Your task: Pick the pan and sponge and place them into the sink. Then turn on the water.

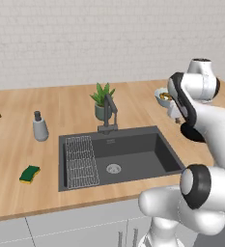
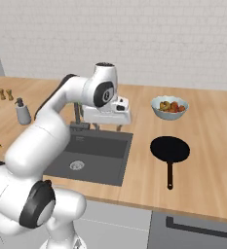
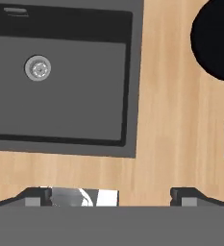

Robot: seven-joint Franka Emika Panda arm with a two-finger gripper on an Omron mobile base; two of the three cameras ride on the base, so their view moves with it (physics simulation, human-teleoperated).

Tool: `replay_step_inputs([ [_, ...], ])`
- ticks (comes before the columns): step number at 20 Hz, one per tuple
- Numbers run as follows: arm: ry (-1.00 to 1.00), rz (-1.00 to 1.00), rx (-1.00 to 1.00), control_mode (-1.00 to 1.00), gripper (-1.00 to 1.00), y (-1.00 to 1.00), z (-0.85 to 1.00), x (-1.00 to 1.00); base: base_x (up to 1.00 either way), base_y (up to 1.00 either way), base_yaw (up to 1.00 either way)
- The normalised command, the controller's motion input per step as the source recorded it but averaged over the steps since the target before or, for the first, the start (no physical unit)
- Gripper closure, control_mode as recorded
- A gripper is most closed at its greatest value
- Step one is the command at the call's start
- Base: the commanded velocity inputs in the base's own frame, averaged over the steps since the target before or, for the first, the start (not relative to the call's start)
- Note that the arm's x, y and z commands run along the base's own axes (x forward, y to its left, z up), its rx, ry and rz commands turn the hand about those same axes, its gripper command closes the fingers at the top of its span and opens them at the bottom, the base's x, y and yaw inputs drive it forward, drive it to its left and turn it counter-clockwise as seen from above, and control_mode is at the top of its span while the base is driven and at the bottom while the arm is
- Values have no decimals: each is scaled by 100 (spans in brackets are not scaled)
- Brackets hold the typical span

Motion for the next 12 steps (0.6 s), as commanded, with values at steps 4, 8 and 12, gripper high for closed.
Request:
replay_step_inputs([
  [4,14,-3,-4,-100,-100,-100,-38,14,0,0,0],
  [8,8,-2,-1,-100,-100,-56,-22,2,0,0,0],
  [12,5,-3,0,-100,-100,-23,-14,0,0,0,0],
])
